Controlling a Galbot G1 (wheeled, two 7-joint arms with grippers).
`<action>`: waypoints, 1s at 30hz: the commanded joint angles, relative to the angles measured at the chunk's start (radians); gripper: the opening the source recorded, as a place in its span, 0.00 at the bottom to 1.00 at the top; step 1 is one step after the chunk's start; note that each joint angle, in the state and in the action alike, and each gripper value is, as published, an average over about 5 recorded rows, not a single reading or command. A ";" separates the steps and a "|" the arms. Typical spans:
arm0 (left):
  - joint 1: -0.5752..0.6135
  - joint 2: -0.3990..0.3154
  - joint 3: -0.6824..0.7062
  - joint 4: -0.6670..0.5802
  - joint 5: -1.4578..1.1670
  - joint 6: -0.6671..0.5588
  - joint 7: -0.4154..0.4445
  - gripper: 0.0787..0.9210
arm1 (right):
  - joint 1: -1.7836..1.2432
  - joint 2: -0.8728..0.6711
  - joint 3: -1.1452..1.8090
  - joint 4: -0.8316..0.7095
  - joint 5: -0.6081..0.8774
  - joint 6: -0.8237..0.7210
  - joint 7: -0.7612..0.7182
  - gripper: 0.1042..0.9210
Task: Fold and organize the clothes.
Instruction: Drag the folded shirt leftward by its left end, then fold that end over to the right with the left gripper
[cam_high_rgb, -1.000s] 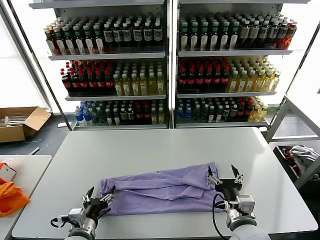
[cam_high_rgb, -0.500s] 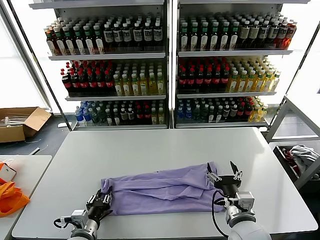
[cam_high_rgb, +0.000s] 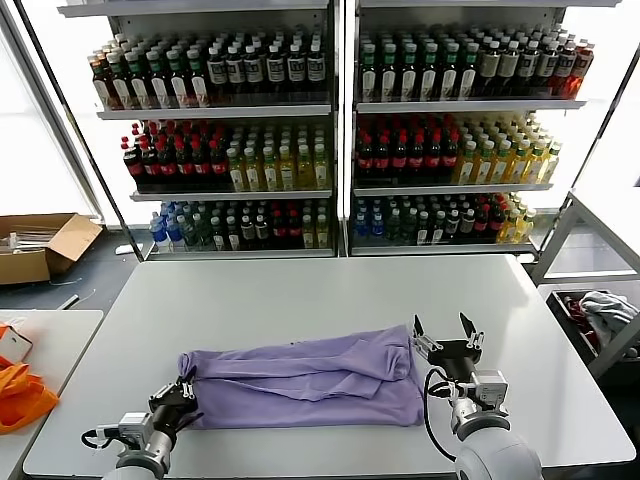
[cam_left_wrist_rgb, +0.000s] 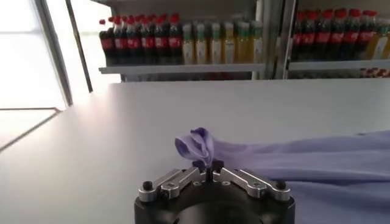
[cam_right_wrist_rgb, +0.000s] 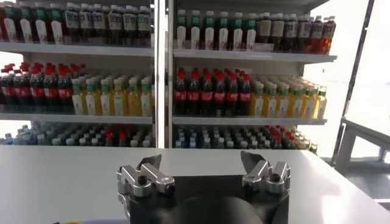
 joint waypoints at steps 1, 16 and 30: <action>-0.011 0.248 -0.342 -0.019 -0.045 -0.022 0.010 0.03 | 0.022 0.006 -0.005 -0.009 0.005 0.000 0.002 0.88; 0.019 0.189 -0.296 -0.095 -0.070 -0.012 0.021 0.03 | 0.002 0.028 -0.010 0.015 -0.003 -0.039 0.016 0.88; -0.029 0.008 0.082 -0.058 0.073 -0.015 0.019 0.03 | -0.111 0.018 0.029 0.079 -0.034 -0.021 -0.002 0.88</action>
